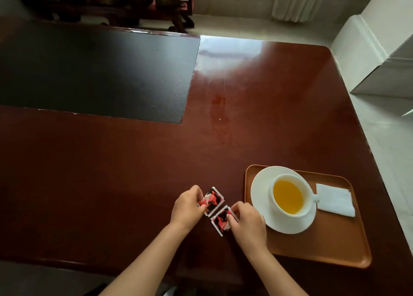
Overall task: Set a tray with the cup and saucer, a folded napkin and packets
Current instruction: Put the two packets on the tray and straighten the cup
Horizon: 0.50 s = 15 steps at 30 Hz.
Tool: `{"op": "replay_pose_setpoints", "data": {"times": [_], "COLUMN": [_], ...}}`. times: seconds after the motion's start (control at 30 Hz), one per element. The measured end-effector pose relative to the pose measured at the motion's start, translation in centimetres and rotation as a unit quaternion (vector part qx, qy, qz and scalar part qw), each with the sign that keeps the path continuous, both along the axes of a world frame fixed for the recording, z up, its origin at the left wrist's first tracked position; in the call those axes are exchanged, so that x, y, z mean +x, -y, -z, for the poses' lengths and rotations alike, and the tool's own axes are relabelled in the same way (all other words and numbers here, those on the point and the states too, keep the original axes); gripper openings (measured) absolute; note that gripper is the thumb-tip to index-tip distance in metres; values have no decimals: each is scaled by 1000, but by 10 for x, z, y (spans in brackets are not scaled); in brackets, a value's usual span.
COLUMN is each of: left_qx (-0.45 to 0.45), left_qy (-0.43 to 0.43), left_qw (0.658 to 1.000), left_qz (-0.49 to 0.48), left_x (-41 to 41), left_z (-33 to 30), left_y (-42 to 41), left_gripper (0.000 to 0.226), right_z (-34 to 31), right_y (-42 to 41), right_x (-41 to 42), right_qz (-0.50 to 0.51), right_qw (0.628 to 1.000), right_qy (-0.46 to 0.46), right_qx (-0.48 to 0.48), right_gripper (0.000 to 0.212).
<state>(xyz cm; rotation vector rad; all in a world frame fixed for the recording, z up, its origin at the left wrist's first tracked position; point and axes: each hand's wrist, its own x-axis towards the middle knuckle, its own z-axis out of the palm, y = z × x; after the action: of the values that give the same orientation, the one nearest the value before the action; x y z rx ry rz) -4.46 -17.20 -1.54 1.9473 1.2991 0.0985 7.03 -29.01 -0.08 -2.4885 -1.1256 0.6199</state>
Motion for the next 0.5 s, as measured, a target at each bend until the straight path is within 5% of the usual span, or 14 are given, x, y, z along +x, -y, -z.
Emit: {"op": "replay_pose_setpoints", "data": {"times": [0.17, 0.3, 0.4, 0.5], "left_qx": [-152, -335, -350, -344], "left_qy": [86, 221, 278, 320], "left_qw": [973, 879, 850, 834], "left_qz": [-148, -258, -280, -289], "left_x": [-24, -39, -42, -38], "left_z": [-7, -21, -34, -48], "left_y": [-9, -14, -16, -17], "left_gripper": [20, 19, 17, 18], "right_z": [-10, -27, -46, -65], "right_y": [-1, -3, -8, -12], "right_x": [10, 16, 24, 29], "right_qz": [114, 194, 166, 151], "right_qw": [972, 906, 887, 875], "right_qy": [-196, -351, -392, -409], "right_qx": [62, 133, 179, 210], "right_gripper": [12, 26, 42, 30]}}
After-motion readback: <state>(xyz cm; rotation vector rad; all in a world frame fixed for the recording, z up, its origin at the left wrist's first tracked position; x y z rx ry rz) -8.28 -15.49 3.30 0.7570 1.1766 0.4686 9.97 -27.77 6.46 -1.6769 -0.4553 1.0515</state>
